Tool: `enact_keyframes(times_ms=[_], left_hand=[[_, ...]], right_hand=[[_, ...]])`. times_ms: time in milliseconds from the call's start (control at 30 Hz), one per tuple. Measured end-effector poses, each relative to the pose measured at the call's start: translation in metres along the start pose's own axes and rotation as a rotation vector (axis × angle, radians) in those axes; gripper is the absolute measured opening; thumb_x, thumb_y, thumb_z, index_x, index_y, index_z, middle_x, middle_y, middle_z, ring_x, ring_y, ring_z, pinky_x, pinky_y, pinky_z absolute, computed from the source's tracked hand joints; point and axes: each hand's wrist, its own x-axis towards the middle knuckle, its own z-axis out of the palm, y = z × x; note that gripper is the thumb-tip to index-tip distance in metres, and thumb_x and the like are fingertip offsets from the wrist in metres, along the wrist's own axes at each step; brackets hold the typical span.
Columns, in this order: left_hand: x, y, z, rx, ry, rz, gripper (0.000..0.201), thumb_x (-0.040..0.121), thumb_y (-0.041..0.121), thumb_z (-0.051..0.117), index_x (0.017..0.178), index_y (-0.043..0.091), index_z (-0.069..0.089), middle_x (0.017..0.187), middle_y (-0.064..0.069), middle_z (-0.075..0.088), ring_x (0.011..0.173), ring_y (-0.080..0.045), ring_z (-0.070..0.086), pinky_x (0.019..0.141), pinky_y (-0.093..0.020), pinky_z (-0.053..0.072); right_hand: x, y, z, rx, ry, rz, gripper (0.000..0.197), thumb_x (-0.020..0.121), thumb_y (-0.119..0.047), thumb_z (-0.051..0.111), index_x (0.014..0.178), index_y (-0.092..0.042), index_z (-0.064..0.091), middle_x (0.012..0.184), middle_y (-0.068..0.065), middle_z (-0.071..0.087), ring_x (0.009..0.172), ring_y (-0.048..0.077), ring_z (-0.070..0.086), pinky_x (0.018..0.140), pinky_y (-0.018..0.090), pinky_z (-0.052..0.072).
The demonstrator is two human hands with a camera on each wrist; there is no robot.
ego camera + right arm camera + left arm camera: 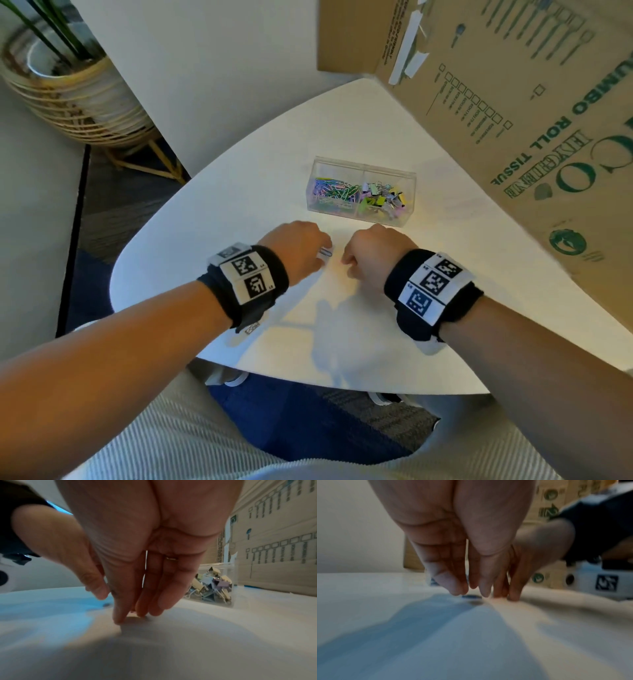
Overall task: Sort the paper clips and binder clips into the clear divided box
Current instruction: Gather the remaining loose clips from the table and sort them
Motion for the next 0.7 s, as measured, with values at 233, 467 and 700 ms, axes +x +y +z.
enact_keyframes(times_ms=[233,467,700], left_hand=[[0.015,0.001,0.003,0.196,-0.015,0.045,0.025,0.096,0.018,0.047,0.114,0.017,0.064,0.111,-0.007,0.063,0.102,-0.027,0.059,0.076,-0.030,0.041],[0.012,0.004,-0.004,0.077,-0.090,-0.045,0.019,0.082,0.028,0.059,0.095,0.014,0.061,0.092,-0.007,0.058,0.081,-0.026,0.056,0.068,-0.030,0.046],[0.012,0.003,-0.003,-0.006,-0.131,-0.097,0.021,0.076,0.037,0.066,0.077,0.023,0.051,0.075,0.001,0.053,0.072,-0.022,0.054,0.062,-0.026,0.042]], right_hand=[[-0.003,-0.007,-0.007,-0.083,0.008,0.005,0.021,0.088,-0.016,0.056,0.103,-0.018,0.069,0.106,0.009,0.067,0.092,0.031,0.062,0.075,0.031,0.047],[-0.004,-0.010,-0.005,-0.123,0.015,-0.041,0.021,0.085,-0.018,0.053,0.106,-0.017,0.054,0.103,0.008,0.060,0.087,0.030,0.058,0.072,0.033,0.047],[0.002,-0.014,-0.002,-0.065,0.005,0.002,0.029,0.083,-0.022,0.059,0.110,-0.015,0.049,0.102,0.009,0.059,0.081,0.028,0.054,0.068,0.032,0.046]])
